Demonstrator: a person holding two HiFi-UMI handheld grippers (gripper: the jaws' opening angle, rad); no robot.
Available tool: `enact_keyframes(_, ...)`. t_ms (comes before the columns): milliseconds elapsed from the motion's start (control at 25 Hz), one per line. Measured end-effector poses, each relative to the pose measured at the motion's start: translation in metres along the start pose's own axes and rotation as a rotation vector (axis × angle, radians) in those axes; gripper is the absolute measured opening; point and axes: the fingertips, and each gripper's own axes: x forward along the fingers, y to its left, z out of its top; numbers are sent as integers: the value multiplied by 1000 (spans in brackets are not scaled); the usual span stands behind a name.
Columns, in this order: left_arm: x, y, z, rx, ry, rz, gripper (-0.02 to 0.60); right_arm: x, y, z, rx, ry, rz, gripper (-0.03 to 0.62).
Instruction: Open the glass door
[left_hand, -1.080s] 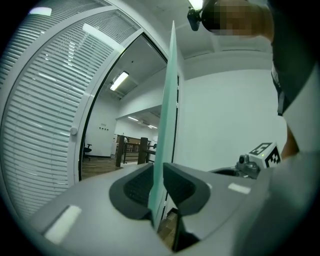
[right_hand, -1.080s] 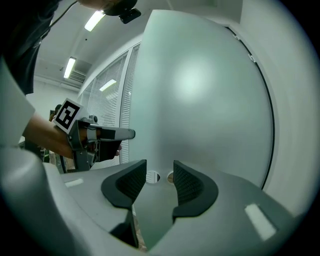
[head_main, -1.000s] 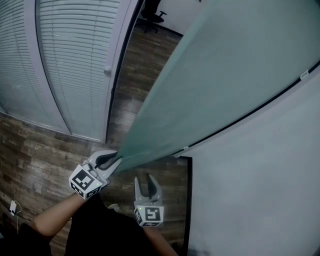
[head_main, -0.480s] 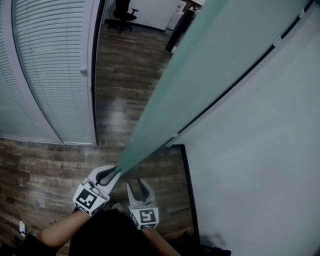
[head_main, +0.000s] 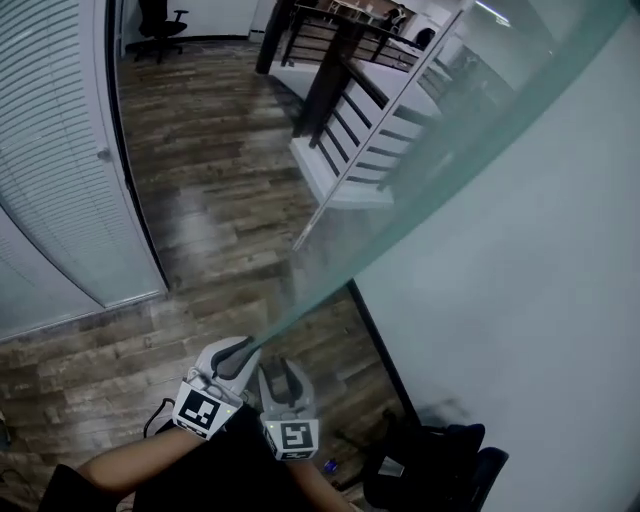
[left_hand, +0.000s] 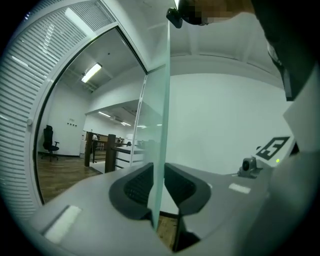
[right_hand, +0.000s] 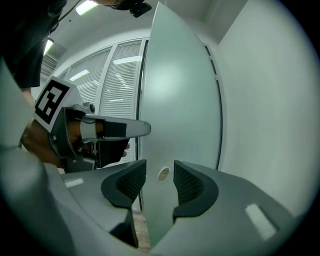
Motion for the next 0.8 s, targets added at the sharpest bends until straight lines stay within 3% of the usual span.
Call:
enact_keyframes(200,11,-28,-1,-39,12,-105,69,-20,-1,-13,34,12,-97,160)
enact_keyframes(440,23,-59,-6,-73,14,-192,72,-28,-8,-6,29,-13,-107,164)
enact_keyframes(640,35,-90,-9,-88,37,-219,74,-37,-27,-5,23,-18,-114,162)
enact_keyframes(800,46,-116,-9,-84,37,-266,84,-48,-45,-11,22,-14,-153,137)
